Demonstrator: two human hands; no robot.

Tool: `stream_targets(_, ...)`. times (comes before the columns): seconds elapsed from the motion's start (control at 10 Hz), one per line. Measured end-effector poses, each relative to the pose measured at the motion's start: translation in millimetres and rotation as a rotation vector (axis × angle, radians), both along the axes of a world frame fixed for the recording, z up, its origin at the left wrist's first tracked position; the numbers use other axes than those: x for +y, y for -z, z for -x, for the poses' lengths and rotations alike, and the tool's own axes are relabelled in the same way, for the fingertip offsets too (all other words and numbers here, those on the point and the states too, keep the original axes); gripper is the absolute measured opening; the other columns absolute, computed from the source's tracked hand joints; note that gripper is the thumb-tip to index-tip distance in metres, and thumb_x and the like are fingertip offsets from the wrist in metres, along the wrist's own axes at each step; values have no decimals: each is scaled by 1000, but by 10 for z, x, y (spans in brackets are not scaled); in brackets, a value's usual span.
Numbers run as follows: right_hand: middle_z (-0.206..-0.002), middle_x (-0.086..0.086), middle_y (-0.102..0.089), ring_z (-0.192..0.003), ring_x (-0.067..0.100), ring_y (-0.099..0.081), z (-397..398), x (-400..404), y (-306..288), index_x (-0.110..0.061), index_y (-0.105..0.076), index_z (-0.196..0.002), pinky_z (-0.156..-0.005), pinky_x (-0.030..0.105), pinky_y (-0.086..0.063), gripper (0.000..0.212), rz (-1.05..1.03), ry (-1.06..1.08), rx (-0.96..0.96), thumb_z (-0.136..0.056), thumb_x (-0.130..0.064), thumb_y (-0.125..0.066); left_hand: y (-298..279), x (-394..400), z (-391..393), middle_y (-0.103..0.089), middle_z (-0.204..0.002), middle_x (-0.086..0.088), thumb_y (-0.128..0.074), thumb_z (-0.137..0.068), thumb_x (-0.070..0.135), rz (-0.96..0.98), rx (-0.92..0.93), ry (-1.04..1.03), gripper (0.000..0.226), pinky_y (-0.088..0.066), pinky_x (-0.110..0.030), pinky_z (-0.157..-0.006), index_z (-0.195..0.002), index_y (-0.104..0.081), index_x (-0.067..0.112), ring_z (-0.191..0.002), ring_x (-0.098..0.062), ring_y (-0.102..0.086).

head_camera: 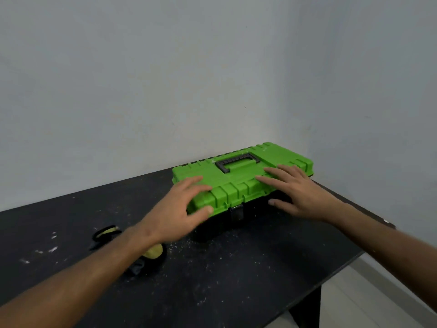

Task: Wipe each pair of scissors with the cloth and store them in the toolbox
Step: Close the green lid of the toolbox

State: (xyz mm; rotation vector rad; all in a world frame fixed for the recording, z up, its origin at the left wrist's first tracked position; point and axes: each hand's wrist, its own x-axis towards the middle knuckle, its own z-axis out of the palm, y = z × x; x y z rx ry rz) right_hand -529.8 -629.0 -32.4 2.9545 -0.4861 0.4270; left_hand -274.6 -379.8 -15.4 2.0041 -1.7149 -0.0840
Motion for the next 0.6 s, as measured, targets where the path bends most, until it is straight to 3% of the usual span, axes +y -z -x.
stream_targets(0.1, -165, 3, -38, -149, 41, -36, -11, -70, 114, -42, -28, -160, -114, 67, -35, 64, -19, 20, -72, -101, -47, -54, 221, -3, 122, -22, -167, 14, -50, -86, 74, 51, -99, -37, 79, -22, -45, -124, -156, -32, 41, -158, -12, -2)
stream_targets(0.2, -163, 3, -41, -148, 42, -35, -111, -99, 172, -41, -33, -158, -112, 71, -35, 65, -71, 34, -127, -100, -35, -63, 285, -102, 53, -25, -168, 9, -57, -94, 60, 98, -117, -55, 71, -26, -45, -123, -156, -33, 38, -159, -14, -3)
stream_targets(0.5, -167, 4, -33, -155, 43, -21, -456, -201, 175, -34, -36, -159, -122, 70, -18, 65, -135, 78, -175, -101, -23, -62, 145, -298, -205, -21, -170, 7, -58, -96, 55, 29, -102, -65, 71, -24, -47, -124, -159, -29, 37, -159, -14, -4)
stream_targets(0.6, -167, 8, -34, -156, 43, -21, -568, 19, 161, -23, -40, -158, -123, 68, -9, 67, -92, 93, -262, -93, -18, -57, 105, -177, -228, -19, -171, 6, -58, -96, 57, 55, -92, -62, 75, -19, -40, -128, -160, -28, 33, -159, -14, -8)
